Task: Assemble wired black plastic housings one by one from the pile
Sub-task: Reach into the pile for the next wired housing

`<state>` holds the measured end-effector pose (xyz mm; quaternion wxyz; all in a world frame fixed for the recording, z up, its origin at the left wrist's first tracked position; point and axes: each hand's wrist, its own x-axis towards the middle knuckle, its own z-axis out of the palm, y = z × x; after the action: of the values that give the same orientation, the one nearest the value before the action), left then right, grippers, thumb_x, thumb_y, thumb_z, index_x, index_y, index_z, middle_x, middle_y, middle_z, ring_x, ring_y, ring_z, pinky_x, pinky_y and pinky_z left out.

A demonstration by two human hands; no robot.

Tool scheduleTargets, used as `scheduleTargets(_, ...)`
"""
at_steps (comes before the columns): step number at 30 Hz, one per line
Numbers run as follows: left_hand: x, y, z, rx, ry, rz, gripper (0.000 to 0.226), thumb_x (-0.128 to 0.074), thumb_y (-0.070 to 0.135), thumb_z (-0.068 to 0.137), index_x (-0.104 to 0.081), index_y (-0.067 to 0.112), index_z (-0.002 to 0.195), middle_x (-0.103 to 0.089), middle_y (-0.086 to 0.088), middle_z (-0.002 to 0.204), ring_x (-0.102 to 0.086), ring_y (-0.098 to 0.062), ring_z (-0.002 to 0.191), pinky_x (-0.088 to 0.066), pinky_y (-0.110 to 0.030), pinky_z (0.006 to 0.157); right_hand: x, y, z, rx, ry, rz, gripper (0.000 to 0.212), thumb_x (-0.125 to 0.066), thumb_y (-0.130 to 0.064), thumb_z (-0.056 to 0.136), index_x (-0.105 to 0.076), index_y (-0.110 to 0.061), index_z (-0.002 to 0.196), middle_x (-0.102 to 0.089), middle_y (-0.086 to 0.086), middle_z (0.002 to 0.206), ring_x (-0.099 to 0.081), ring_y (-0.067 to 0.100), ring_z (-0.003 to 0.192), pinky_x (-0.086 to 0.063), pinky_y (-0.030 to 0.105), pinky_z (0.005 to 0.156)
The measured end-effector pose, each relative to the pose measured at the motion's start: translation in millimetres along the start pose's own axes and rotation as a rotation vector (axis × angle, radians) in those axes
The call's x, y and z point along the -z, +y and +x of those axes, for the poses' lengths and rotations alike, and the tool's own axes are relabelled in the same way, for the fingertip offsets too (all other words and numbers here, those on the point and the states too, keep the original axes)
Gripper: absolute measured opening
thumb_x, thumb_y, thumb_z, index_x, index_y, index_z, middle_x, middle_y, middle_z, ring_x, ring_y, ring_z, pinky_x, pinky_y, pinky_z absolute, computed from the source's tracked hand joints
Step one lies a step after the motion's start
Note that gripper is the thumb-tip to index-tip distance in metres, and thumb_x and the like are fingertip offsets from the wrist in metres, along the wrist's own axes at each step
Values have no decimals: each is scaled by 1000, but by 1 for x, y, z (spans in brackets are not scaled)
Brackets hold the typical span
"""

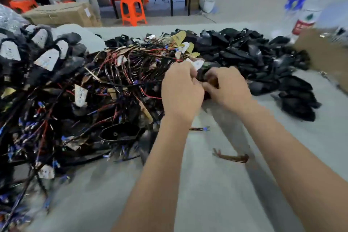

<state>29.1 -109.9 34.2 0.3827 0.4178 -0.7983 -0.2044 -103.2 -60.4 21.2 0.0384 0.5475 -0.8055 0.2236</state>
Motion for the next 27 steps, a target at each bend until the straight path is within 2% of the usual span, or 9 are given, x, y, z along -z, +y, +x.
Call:
scheduleTargets(2,-22,9,-8,9,-111,12,20,-56,6,88,-69,15,100,-67,-5,105,-61,-26,105,-47,-38,93,-1,23,-10,32,-225,-159,45,-59,-47,87,-66,-11,112,-64,13,112,-55,37,104,-40,41,92)
scheduleTargets(4,-36,13,-16,15,-143,-3,14,-57,9,92,-68,14,99,-68,-6,103,-62,-29,110,-47,-41,97,-4,36,-19,54,-182,-86,33,-68,-37,85,-65,-10,104,-62,12,105,-56,36,101,-42,41,87)
scheduleTargets(9,-36,17,-22,165,-130,-183,35,-54,37,103,-59,10,82,-69,-14,77,-69,-35,73,-57,-45,71,8,61,-35,66,-25,293,15,-84,-5,76,-73,-9,85,-68,4,86,-61,24,82,-42,29,72)
scheduleTargets(12,-19,12,-14,399,-373,-328,41,-54,50,101,-61,10,95,-72,-18,84,-68,-25,48,-57,-32,50,14,51,-44,110,-66,623,25,-82,7,74,-72,-15,78,-72,4,91,-68,21,85,-53,28,78)
scheduleTargets(15,4,3,-13,475,-533,-580,24,-62,30,102,-69,8,96,-72,-16,86,-62,-21,45,-52,-25,45,12,26,-48,155,-36,854,32,-68,15,74,-71,-14,89,-72,6,104,-68,18,97,-56,28,78)
scheduleTargets(17,17,-8,-12,472,-412,-671,10,-65,10,98,-69,9,89,-69,-14,80,-62,-17,44,-50,-22,41,6,8,-48,150,52,930,41,-63,18,75,-69,-9,105,-67,7,119,-64,18,113,-57,26,78)
scheduleTargets(20,39,-32,-10,407,-178,-402,13,-58,4,86,-67,13,91,-71,-13,77,-68,-21,46,-57,-32,45,-7,-22,-46,74,148,814,45,-66,12,78,-65,-12,117,-63,2,121,-60,14,113,-58,23,78)
scheduleTargets(25,65,-64,-13,293,166,-182,29,-48,10,80,-57,25,103,-71,-8,74,-72,-29,59,-61,-46,63,-27,-63,-48,253,-62,490,8,-78,-11,82,-71,-15,85,-69,-2,83,-61,16,79,-50,37,80)
scheduleTargets(27,70,-72,-16,296,253,-201,30,-47,11,79,-58,25,102,-70,-6,73,-71,-30,60,-61,-48,66,-36,-76,-51,242,-202,458,19,-81,-34,84,-70,-19,81,-68,-5,75,-60,13,72,-49,34,72)
